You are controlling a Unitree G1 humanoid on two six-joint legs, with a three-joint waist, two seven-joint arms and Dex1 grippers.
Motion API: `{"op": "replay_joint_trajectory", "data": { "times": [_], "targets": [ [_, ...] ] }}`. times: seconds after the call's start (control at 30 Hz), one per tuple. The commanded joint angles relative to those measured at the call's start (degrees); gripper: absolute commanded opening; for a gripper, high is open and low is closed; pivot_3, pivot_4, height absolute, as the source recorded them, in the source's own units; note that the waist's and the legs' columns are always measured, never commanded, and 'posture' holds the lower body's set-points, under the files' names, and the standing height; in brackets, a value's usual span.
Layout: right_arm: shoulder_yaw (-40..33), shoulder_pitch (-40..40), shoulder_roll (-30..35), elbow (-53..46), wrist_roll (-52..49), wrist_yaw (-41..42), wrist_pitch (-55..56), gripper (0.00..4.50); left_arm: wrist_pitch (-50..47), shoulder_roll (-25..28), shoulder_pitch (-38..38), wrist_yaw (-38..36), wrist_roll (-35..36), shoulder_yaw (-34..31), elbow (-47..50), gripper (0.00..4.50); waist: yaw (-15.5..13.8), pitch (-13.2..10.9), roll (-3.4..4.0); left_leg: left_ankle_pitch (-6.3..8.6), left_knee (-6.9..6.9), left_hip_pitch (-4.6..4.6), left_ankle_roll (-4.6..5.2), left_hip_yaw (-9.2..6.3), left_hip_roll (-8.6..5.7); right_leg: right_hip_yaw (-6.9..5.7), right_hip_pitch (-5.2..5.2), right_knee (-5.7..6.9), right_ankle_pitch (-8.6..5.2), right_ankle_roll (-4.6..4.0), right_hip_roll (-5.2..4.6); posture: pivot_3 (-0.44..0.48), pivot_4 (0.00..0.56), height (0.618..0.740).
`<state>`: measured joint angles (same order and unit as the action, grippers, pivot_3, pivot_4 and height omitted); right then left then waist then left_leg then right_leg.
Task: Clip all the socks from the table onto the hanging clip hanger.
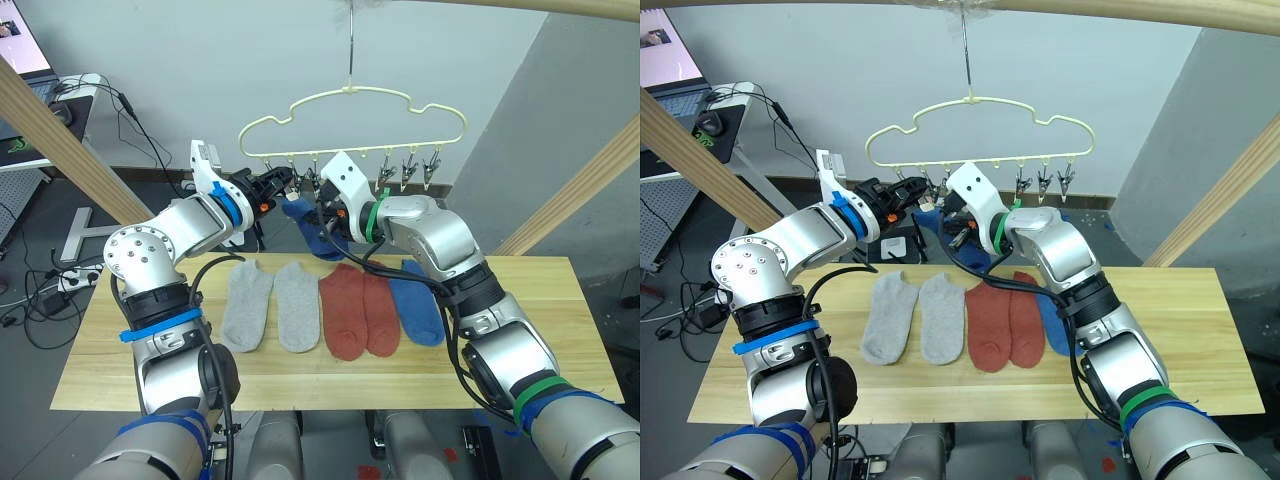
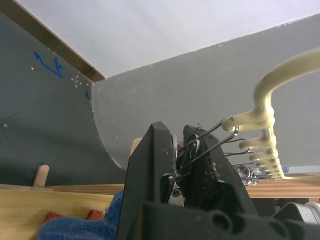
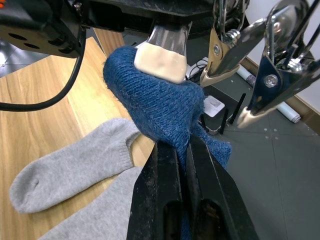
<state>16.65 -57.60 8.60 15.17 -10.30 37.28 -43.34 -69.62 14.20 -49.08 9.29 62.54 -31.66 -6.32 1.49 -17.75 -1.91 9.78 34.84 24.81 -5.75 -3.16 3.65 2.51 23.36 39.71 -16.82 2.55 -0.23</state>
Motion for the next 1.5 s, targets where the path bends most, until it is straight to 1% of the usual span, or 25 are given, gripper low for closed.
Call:
{"op": "replay_joint_trajectory", "data": {
  "times": [0.03, 0.5, 0.57, 0.6, 0.7, 0.77, 0.93, 0.97, 1.07, 1.1, 1.23, 1.33, 1.43, 1.5],
  "targets": [
    [-1.5, -1.8, -0.6, -1.0, -0.5, 0.7, 0.9, 0.05, 0.2, 0.8, 1.4, 0.9, -0.5, 0.2, 0.4, 0.27, 0.0, 0.0, 0.00, 0.00, 0.00, 0.00, 0.00, 0.00, 0.00, 0.00, 0.00, 0.00, 0.00, 0.00, 0.00, 0.134, 0.250, 0.740],
    [-2.2, -2.0, -1.3, -1.1, -0.4, 0.5, 0.6, 0.05, 0.3, 0.5, 1.7, 1.1, -0.1, 0.4, 0.6, 0.27, 0.0, 0.0, 0.00, 0.00, 0.00, 0.00, 0.00, 0.00, 0.00, 0.00, 0.00, 0.00, 0.00, 0.00, 0.00, 0.133, 0.250, 0.740],
    [-2.2, -2.0, -1.4, -1.2, -0.4, 0.5, 0.6, 0.00, 0.4, 0.3, 1.8, 1.3, 0.1, 0.3, 0.6, 1.00, 0.0, 0.0, 0.00, 0.00, 0.00, 0.00, 0.00, 0.00, 0.00, 0.00, 0.00, 0.00, 0.00, 0.00, 0.00, 0.133, 0.250, 0.740],
    [-2.2, -2.0, -1.4, -1.2, -0.4, 0.5, 0.6, 0.00, 0.4, 0.3, 1.8, 1.3, 0.3, 0.2, 0.7, 1.24, 0.0, 0.0, 0.00, 0.00, 0.00, 0.00, 0.00, 0.00, 0.00, 0.00, 0.00, 0.00, 0.00, 0.00, 0.00, 0.133, 0.250, 0.740],
    [-2.2, -2.0, -1.4, -1.2, -0.4, 0.5, 0.5, 0.00, 0.1, 0.5, 2.0, 1.4, 0.7, 0.4, 0.8, 2.19, -0.3, 0.0, 0.00, 0.00, -0.01, 0.05, 0.00, 0.00, 0.00, -0.01, 0.07, -0.01, 0.00, 0.00, 0.00, 0.133, 0.250, 0.740],
    [-2.2, -2.0, -1.4, -1.3, -0.4, 0.5, 0.5, 0.00, 0.1, 0.6, 2.0, 1.4, 0.9, 0.5, 0.8, 2.71, -0.8, 0.0, 0.00, 0.00, -0.01, 0.13, 0.00, -0.01, 0.00, -0.02, 0.14, -0.01, 0.00, 0.00, 0.00, 0.133, 0.250, 0.740],
    [-2.3, -1.8, -1.3, -1.7, -0.5, 0.5, -0.1, 0.00, 0.1, 1.2, 2.0, 0.4, 1.1, 0.8, 1.0, 2.71, -1.8, 0.0, 0.00, 0.00, -0.02, 0.15, 0.00, 0.00, -0.01, -0.03, 0.14, -0.06, 0.00, 0.00, -0.02, 0.133, 0.248, 0.740],
    [-2.2, -1.7, -1.3, -1.9, -0.4, 0.4, -0.2, 0.52, 0.1, 1.3, 2.1, 0.2, 1.1, 0.9, 1.1, 2.74, -1.9, 0.0, 0.00, 0.00, -0.02, 0.16, -0.01, 0.00, -0.02, -0.03, 0.14, -0.07, 0.00, 0.00, -0.03, 0.133, 0.248, 0.740],
    [-1.7, -1.1, -1.2, -3.0, -0.4, 0.7, -0.9, 1.40, 0.0, 1.5, 2.2, -0.1, 1.2, 1.2, 1.2, 2.74, -2.1, 0.0, 0.00, 0.00, -0.02, 0.16, -0.01, -0.01, -0.02, -0.04, 0.14, -0.07, 0.00, 0.00, -0.03, 0.133, 0.248, 0.740],
    [-1.5, -0.9, -1.2, -3.4, -0.4, 0.7, -1.1, 1.84, 0.0, 1.6, 2.2, -0.2, 1.3, 1.2, 1.3, 2.74, -2.1, 0.0, 0.00, 0.00, -0.02, 0.16, -0.01, -0.01, -0.02, -0.04, 0.14, -0.07, 0.00, 0.00, -0.03, 0.133, 0.248, 0.740],
    [-1.0, 0.0, -1.1, -4.3, -0.1, 0.6, -1.1, 3.20, 0.3, 1.4, 2.1, -1.3, 2.1, 1.1, 1.5, 2.74, -2.1, 0.0, 0.00, 0.00, -0.03, 0.16, -0.01, -0.01, -0.02, -0.05, 0.14, -0.08, 0.00, 0.00, -0.03, 0.135, 0.249, 0.740],
    [-0.8, 0.8, -0.9, -5.5, -0.2, 0.6, -1.6, 3.20, 0.3, 2.0, 2.3, -3.1, 2.0, 1.8, 2.6, 2.74, -2.2, 0.0, 0.00, 0.00, -0.04, 0.16, -0.01, -0.01, -0.02, -0.05, 0.14, -0.08, 0.00, 0.00, -0.03, 0.135, 0.250, 0.740],
    [-0.7, 2.5, -0.4, -8.6, -0.6, 0.5, -3.1, 3.20, 1.7, 5.2, 4.4, -8.1, -1.7, 6.4, 6.7, 2.74, -2.2, 0.0, 0.00, 0.00, -0.05, 0.17, -0.01, -0.01, -0.02, -0.05, 0.14, -0.09, 0.00, 0.00, -0.03, 0.135, 0.250, 0.740],
    [-1.0, 3.9, 0.1, -11.4, -0.9, 0.1, -4.7, 3.20, 4.4, 8.5, 6.9, -12.9, -5.5, 11.1, 10.6, 2.74, -2.1, 0.0, 0.00, 0.00, -0.10, 0.17, -0.01, -0.01, -0.01, -0.05, 0.15, -0.13, 0.00, 0.00, -0.03, 0.138, 0.250, 0.740]
  ]
}}
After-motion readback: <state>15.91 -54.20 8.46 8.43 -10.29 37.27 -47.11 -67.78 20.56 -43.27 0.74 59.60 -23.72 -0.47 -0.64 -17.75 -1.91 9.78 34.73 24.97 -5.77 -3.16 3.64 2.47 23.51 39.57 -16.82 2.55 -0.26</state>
